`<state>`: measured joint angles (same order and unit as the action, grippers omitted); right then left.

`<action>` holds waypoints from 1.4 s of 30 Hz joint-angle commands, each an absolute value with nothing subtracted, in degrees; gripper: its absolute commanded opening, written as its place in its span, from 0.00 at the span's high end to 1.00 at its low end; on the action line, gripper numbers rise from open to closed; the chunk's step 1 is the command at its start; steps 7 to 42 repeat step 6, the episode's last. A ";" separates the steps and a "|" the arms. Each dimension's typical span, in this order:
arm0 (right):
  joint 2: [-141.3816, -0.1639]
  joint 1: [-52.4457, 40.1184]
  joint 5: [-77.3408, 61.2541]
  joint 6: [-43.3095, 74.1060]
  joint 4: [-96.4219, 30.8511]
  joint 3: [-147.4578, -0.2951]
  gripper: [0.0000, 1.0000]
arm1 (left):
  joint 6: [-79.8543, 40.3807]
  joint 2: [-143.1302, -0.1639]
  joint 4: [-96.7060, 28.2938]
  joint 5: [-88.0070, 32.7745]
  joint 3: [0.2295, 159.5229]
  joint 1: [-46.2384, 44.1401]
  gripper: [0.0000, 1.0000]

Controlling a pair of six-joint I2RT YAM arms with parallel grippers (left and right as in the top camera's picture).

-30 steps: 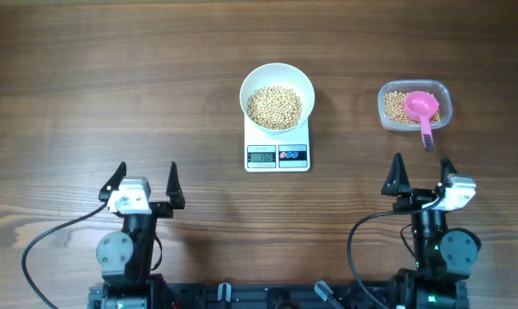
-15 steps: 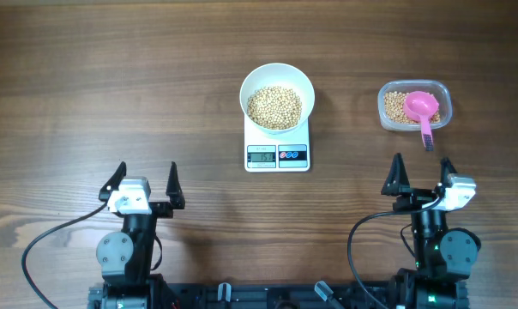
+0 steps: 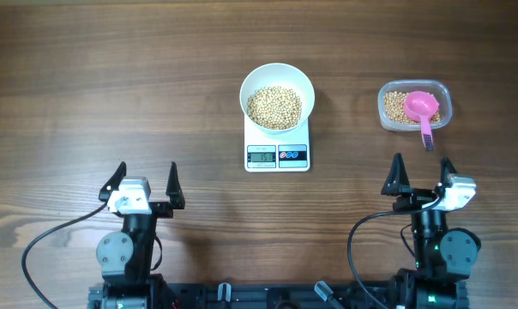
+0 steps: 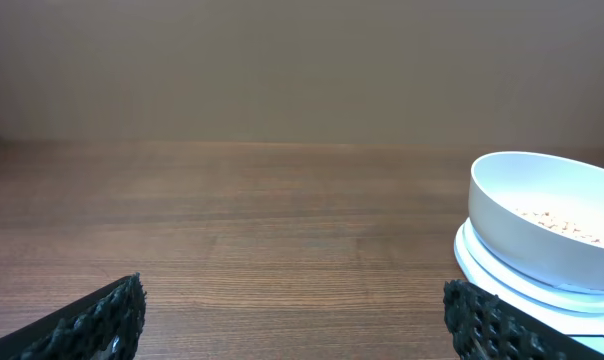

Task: Scoop item into bowl and weigh 150g on scale

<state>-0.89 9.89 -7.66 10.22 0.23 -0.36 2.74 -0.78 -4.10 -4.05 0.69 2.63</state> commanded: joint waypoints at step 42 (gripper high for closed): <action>-0.21 9.61 -7.05 10.55 0.40 -0.30 0.00 | 3.66 -0.16 -4.32 -2.92 0.32 2.35 0.00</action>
